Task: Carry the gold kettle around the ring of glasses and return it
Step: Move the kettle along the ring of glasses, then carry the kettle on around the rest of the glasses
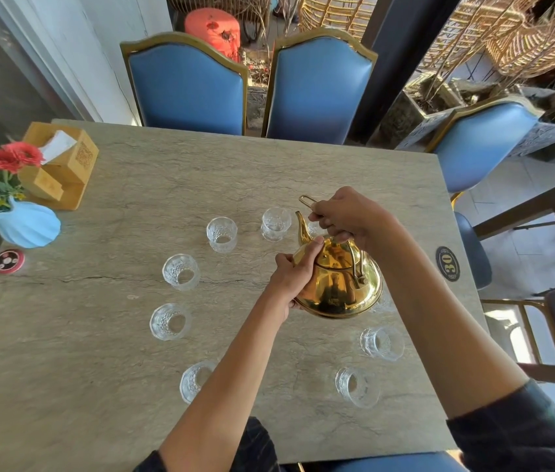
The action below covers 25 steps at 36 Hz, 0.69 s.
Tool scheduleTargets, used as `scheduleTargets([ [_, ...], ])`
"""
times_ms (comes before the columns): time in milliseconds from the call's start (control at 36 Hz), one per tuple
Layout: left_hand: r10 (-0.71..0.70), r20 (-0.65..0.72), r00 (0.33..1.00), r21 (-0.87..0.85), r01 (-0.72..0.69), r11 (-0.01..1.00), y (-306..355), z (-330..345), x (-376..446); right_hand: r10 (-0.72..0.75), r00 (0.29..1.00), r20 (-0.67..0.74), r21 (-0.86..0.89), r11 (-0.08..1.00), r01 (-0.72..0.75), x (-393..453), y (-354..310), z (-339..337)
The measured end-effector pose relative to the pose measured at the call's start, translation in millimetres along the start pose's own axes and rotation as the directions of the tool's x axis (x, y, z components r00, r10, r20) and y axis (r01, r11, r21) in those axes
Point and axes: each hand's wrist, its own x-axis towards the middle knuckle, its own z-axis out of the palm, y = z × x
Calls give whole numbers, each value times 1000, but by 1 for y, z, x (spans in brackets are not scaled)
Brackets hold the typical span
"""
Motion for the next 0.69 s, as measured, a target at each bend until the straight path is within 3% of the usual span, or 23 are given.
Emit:
scheduleTargets([
  [694, 67, -21, 998, -29, -68, 997, 5, -13, 5, -92, 992, -81, 61, 993, 97, 1, 14, 12],
])
